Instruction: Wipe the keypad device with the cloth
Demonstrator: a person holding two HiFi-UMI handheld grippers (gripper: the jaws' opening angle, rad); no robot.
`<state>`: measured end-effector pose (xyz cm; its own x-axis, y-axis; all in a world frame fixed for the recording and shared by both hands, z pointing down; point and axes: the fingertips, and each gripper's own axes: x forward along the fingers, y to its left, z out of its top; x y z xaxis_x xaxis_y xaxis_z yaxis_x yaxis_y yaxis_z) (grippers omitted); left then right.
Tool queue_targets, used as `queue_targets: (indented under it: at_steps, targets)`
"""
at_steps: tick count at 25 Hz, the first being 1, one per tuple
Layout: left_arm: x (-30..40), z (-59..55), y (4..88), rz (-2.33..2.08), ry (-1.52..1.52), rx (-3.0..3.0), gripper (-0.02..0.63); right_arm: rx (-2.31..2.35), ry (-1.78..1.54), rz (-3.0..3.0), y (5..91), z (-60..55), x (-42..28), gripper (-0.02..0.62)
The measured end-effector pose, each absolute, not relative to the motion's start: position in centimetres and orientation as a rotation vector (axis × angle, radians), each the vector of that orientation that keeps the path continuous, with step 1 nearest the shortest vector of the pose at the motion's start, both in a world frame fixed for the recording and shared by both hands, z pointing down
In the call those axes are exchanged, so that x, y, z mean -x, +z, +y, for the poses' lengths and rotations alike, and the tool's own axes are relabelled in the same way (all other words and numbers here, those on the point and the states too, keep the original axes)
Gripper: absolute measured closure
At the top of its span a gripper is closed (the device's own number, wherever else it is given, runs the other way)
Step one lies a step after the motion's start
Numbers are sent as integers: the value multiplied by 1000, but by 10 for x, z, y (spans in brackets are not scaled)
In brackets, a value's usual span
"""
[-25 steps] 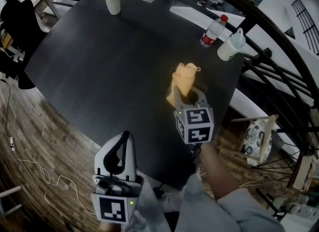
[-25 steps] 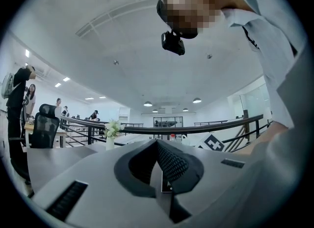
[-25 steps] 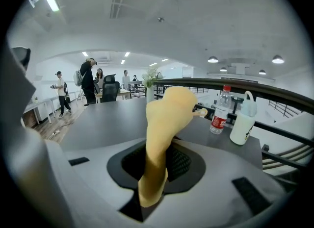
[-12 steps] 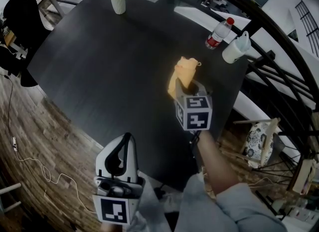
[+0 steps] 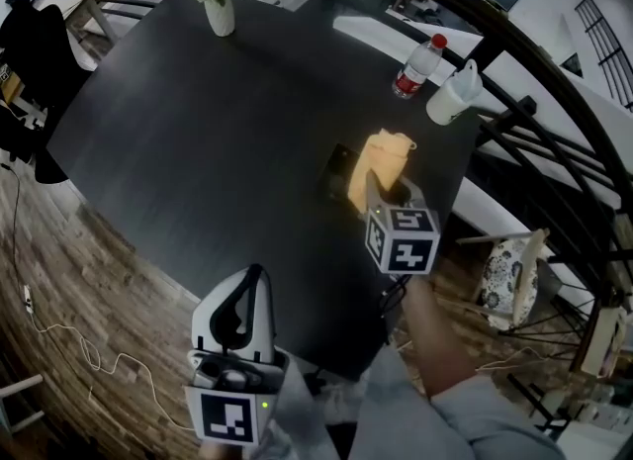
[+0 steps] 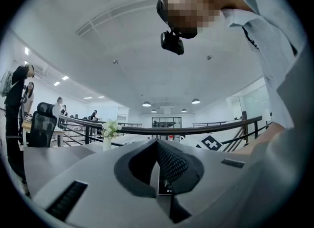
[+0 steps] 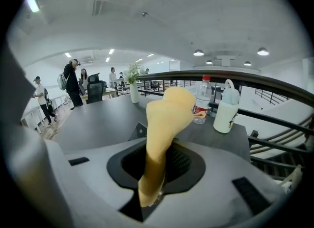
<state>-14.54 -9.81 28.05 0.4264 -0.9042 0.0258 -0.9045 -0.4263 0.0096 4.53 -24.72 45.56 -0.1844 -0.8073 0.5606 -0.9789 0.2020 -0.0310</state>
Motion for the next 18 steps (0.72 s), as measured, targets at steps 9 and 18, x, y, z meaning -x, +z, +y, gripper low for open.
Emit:
queue_targets:
  at_steps: [9, 18]
  targets:
    - [130, -95, 278, -1634, 12, -2662, 594, -1709, 583, -2002, 462, -218, -84, 525]
    - [119, -90, 275, -1610, 11, -2687, 594, -1760, 589, -1940, 462, -197, -118, 525]
